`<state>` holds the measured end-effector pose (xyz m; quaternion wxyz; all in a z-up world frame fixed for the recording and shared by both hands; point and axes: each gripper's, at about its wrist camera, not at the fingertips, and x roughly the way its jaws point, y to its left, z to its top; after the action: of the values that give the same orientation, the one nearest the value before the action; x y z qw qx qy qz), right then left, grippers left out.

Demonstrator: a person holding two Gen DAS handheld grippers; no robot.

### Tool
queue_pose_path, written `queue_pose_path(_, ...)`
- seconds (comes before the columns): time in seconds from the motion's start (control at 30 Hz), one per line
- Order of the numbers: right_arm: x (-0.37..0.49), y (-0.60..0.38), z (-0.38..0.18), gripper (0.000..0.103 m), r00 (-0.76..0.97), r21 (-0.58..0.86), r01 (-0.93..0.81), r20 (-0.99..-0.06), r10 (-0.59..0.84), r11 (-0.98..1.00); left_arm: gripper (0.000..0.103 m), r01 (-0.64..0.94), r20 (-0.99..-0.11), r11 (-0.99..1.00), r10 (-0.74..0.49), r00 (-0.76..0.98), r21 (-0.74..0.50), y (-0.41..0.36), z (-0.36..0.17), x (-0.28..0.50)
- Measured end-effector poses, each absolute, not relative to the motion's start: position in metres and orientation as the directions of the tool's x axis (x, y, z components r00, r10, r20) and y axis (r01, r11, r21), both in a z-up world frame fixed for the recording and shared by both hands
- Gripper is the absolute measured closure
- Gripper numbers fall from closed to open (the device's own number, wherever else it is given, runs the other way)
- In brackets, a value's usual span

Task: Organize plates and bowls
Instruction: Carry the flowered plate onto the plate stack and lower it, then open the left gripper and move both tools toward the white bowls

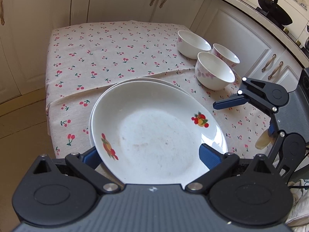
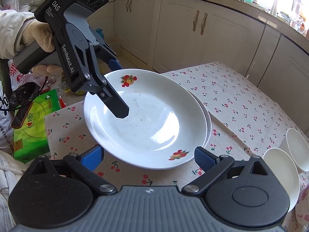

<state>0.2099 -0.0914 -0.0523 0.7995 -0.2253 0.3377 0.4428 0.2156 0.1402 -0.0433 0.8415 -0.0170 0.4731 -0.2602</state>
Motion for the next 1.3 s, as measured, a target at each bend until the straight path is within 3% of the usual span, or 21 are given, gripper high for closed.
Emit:
queue_pose_path(0.47, 0.201, -0.107, -0.047, 0.0, 0.431, -0.061, -0.827, -0.707, 0.56, 0.56, 0.001, 0.406, -0.829, 0.896, -0.362, 0.426, -0.182, 0.139, -0.041, 0.208)
queue_pose_path(0.63, 0.197, -0.115, -0.048, 0.0, 0.482, -0.087, -0.791, -0.697, 0.53, 0.605, 0.001, 0.438, -0.825, 0.896, -0.302, 0.478, -0.075, 0.127, -0.033, 0.2)
queue_pose_path(0.8, 0.194, -0.129, -0.049, 0.0, 0.579, -0.128, -0.699, -0.679, 0.451, 0.704, 0.001, 0.486, -0.804, 0.872, -0.25, 0.54, 0.055, 0.102, -0.029, 0.191)
queue_pose_path(0.97, 0.185, -0.148, -0.054, 0.0, 0.682, -0.202, -0.581, -0.65, 0.336, 0.788, 0.001, 0.508, -0.771, 0.858, -0.272, 0.576, 0.076, 0.075, -0.024, 0.188)
queue_pose_path(1.3, 0.165, -0.198, -0.061, 0.0, 0.753, -0.2, -0.443, -0.613, 0.242, 0.874, 0.001, 0.516, -0.714, 0.847, -0.279, 0.642, 0.132, 0.0, -0.031, 0.186)
